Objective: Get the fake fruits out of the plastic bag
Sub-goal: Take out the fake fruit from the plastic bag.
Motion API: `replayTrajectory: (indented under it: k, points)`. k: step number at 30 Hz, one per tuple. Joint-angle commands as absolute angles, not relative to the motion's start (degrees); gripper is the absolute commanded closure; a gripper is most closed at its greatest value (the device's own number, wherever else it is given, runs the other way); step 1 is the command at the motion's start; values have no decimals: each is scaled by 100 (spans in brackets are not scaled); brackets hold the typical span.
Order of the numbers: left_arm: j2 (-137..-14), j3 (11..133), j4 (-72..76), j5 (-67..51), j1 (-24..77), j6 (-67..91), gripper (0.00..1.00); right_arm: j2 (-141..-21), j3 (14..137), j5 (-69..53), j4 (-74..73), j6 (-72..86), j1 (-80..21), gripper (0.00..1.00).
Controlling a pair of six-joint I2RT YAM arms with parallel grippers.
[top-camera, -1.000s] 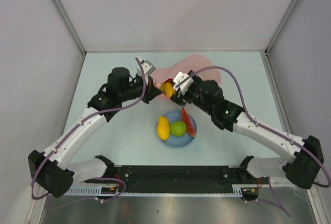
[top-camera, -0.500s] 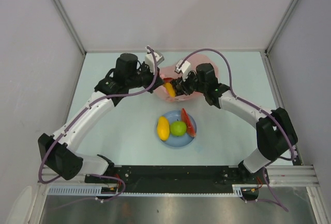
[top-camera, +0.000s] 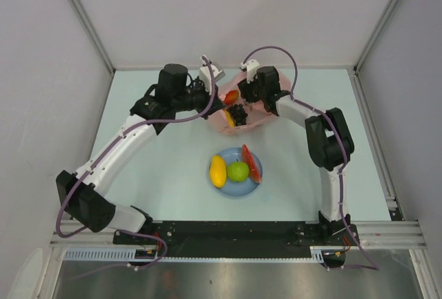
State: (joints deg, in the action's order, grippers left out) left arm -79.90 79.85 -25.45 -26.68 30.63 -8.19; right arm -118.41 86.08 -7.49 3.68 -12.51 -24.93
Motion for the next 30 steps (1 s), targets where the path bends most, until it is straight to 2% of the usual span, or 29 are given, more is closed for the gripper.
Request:
replayTrajectory:
  k: [1, 3, 4, 13, 20, 30]
  points:
    - [-8217, 8349, -2347, -2970, 3216, -1011, 100, -12243, 9405, 790, 911, -1158, -2110, 28]
    - [-8366, 8411, -2355, -2988, 3365, -1063, 100, -12182, 9238, 826, 1028, -1815, -2083, 23]
    - [-8402, 8420, -2364, -2980, 3427, -1116, 100, -12129, 9229, 852, 950, -1932, -2057, 17]
    - [-8701, 8332, -2153, -2892, 3700, -1002, 100, -12085, 8983, 1230, 36, -2628, -1916, 4]
    - [-8798, 8350, -2153, -2821, 3735, -984, 100, -12576, 9122, 1336, 26, -2759, -1837, 0]
    - [-8710, 8271, -2180, -2654, 3762, -1098, 100, -12911, 9650, 1151, -947, -2892, -1846, 0]
